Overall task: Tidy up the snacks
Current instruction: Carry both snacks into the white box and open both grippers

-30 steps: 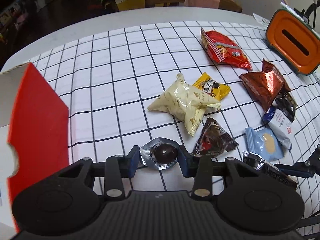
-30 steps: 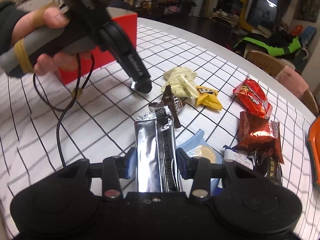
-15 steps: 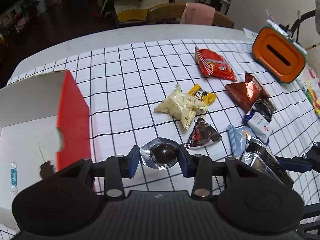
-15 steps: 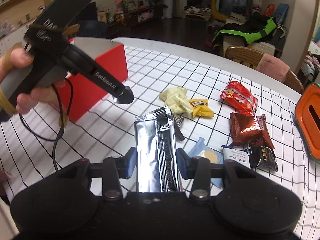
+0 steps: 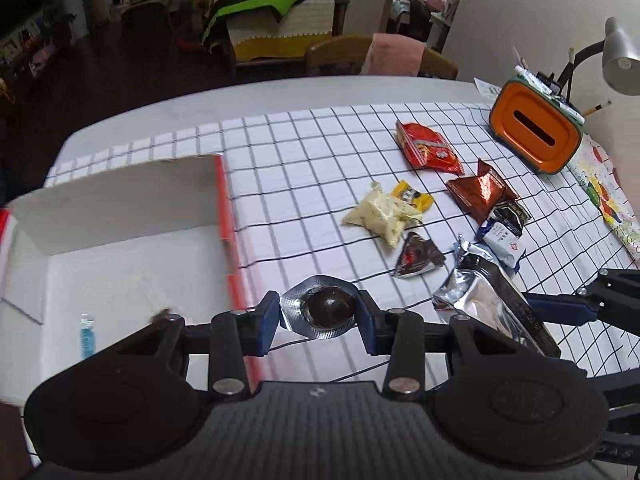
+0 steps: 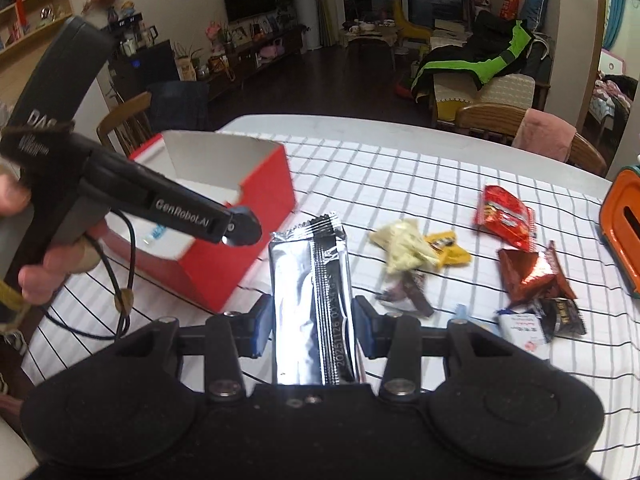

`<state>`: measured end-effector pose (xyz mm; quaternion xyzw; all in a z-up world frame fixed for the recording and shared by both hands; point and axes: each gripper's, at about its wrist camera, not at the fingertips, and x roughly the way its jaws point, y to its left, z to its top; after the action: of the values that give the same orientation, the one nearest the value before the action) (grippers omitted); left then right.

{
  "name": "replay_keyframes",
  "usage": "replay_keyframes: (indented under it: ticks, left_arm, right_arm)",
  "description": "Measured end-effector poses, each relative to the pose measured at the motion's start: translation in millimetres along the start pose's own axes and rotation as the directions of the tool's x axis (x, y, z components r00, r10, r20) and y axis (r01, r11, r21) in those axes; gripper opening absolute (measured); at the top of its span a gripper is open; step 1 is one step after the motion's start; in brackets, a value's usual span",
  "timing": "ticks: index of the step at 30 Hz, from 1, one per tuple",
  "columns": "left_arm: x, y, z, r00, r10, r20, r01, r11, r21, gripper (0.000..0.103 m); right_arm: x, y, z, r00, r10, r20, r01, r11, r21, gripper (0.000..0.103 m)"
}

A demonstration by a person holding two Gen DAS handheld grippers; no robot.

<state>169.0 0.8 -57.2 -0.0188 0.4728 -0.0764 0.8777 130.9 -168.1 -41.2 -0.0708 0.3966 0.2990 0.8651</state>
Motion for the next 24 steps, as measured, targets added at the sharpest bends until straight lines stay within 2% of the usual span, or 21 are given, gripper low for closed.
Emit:
replay_keyframes:
  ticks: [9,17,24]
  left_arm:
    - [-30.1,63.2,-4.5,0.999,0.045,0.012,-0.044,0.997,-0.059,0.040]
    - [-36.9,126.7,-6.6,0.993,0.118,0.003,-0.116,0.986,-0.119,0.040]
    - [-29.2,174.5,-6.5,0.982,0.185,-0.034,-0.188,0.971,-0.145,0.040]
  right_arm:
    - [24.8,50.3,31.7,1.000,0.013,-0.013,-0.013,1.000,0.022,0.041]
    - [60.9,87.3,65.9,1.000,0.018,-0.025,-0.017,0.999,0.030,0.041]
    - [100.3,117.8,91.5,0.998,0.011,-0.055,-0.011,1.000,-0.010,0.042]
